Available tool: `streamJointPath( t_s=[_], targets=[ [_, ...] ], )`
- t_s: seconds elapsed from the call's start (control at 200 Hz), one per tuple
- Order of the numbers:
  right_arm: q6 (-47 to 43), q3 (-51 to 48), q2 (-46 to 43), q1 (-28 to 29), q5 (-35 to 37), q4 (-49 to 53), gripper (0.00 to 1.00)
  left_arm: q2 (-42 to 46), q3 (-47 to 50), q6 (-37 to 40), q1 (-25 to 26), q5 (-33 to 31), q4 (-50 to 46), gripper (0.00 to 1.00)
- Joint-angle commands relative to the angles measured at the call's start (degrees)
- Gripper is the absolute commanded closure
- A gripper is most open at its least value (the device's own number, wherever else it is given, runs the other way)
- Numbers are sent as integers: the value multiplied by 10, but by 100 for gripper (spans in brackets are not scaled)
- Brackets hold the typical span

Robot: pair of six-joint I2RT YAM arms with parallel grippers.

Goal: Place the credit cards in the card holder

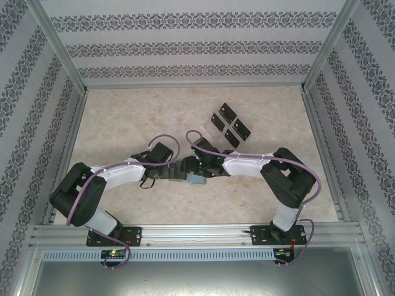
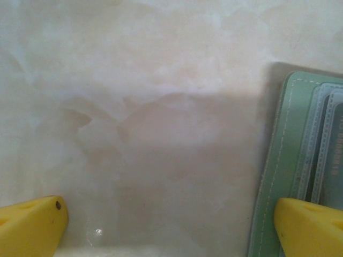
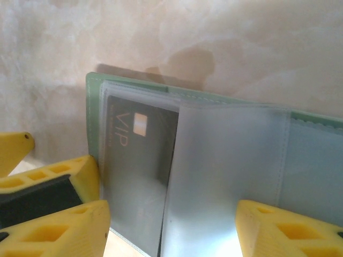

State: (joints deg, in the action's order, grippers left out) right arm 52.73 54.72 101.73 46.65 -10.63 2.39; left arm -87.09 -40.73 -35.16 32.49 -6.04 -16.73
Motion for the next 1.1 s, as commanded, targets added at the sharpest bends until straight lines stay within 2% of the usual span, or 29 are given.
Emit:
streamJointPath(
  t_s=[0.0,0.505,1.094],
  targets=[
    [7,24,14,7,-11,1,36,-6,28,-21,-4,48,24,0],
    [20,62,28,21,-22,0,36,85,62,-36,-4,39,24,0],
    [14,156,103,40,-35,15,37,181,88,-50,-5,17,-3,0]
  ],
)
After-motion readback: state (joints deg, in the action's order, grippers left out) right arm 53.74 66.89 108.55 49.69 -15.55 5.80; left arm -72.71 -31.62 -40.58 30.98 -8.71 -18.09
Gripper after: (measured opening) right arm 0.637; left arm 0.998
